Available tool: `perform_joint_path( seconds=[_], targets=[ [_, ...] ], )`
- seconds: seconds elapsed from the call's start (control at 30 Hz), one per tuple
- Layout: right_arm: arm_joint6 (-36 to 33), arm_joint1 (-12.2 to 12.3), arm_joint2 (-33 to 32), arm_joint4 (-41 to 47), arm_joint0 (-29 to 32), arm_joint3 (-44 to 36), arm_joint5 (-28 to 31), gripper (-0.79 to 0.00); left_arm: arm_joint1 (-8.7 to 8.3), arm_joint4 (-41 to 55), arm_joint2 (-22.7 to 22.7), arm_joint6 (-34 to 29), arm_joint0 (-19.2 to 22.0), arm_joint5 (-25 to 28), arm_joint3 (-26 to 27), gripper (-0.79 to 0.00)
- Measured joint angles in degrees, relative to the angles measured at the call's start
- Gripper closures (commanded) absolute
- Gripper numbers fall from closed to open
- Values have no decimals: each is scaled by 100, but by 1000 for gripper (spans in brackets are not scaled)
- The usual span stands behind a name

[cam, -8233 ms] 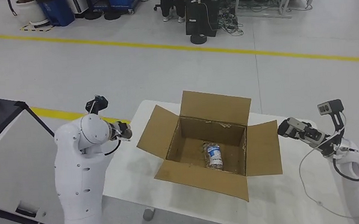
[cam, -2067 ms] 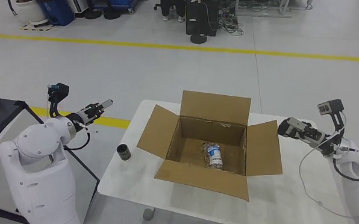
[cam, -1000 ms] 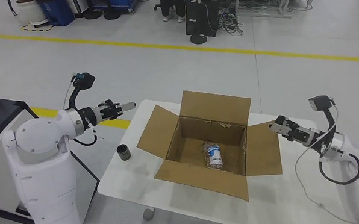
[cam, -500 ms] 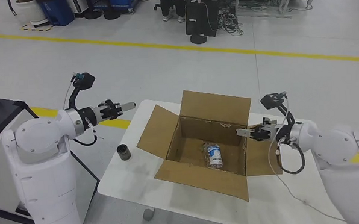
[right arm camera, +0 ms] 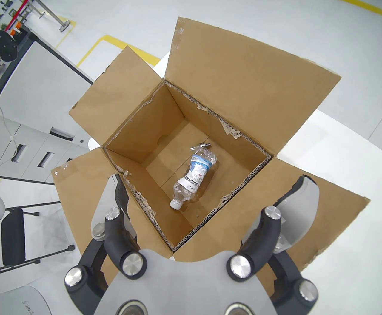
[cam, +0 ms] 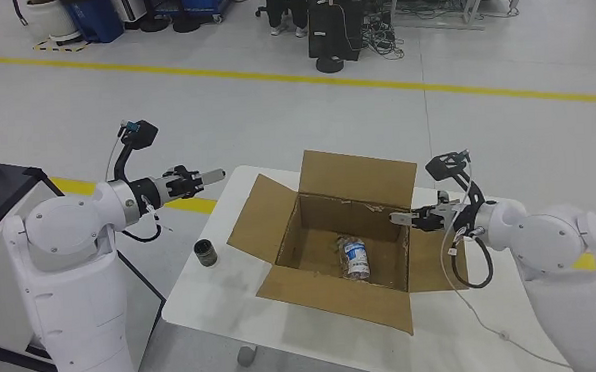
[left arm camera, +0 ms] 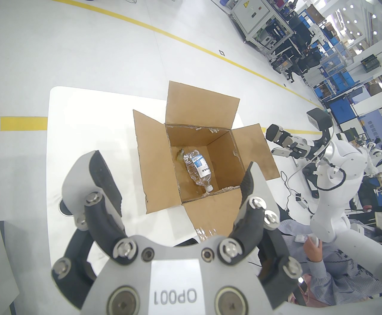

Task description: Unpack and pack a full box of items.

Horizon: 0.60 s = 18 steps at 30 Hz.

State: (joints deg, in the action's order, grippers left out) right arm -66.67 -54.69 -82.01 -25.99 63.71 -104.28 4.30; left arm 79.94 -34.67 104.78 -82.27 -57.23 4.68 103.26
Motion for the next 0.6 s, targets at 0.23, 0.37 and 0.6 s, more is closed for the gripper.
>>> perform_joint_path(
  seconds=[0.23,0.37,0.6],
  targets=[
    [0,0,0,0,0,0,0,-785,0,0,0,0,0,0,0,-785],
    [-13,3,78,-78,17,-16,-34,-785,0,0,0,0,0,0,0,-785],
    [-628,-34,765,-845,-626,-45,-503,-785,0,0,0,0,0,0,0,-785]
  ],
)
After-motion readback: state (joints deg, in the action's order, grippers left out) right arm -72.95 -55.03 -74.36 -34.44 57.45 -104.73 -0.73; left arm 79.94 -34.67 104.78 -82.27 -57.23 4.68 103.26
